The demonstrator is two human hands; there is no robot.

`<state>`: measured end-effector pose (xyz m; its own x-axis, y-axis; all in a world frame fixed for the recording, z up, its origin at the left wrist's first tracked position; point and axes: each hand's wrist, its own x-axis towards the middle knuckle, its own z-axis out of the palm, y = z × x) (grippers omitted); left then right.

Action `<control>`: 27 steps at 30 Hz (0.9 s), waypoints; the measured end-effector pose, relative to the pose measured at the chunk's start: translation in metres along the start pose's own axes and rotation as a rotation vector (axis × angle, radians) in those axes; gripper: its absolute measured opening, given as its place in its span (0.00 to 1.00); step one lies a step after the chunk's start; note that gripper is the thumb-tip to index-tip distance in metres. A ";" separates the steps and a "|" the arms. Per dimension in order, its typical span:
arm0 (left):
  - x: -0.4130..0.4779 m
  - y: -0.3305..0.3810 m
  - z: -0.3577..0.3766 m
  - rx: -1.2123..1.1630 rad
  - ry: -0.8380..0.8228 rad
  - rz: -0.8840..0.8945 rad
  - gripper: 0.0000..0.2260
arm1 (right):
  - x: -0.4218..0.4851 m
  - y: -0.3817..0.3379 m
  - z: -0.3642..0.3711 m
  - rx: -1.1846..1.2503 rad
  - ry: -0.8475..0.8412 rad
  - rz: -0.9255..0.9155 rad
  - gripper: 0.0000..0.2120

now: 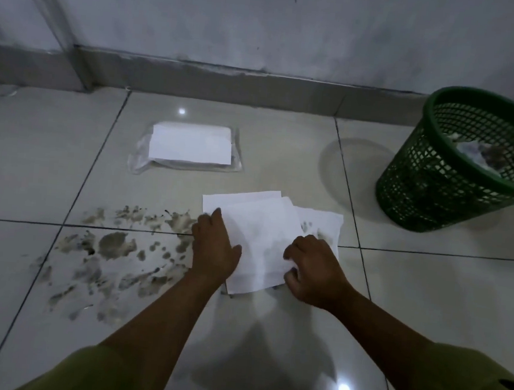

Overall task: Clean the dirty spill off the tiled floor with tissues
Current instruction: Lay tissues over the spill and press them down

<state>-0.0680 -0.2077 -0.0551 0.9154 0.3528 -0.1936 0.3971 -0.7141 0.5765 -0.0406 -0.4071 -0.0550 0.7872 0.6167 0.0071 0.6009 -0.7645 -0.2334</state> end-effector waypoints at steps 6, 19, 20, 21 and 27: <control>0.008 -0.006 0.022 0.247 0.019 0.355 0.28 | 0.022 -0.008 0.031 0.087 -0.004 0.166 0.35; 0.011 -0.034 0.053 0.510 -0.083 0.461 0.32 | 0.027 -0.004 0.069 0.052 -0.023 0.150 0.36; 0.013 -0.030 0.051 0.512 -0.058 0.459 0.31 | 0.029 -0.005 0.067 0.060 -0.008 0.150 0.35; 0.015 -0.027 0.050 0.509 -0.032 0.461 0.29 | 0.031 -0.006 0.065 0.057 -0.001 0.137 0.33; 0.019 -0.033 0.056 0.542 -0.016 0.471 0.28 | 0.037 -0.008 0.073 -0.002 -0.030 0.083 0.32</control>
<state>-0.0601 -0.2115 -0.1223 0.9967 -0.0724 -0.0357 -0.0673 -0.9896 0.1275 -0.0261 -0.3649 -0.1237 0.8301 0.5562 -0.0410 0.5338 -0.8136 -0.2305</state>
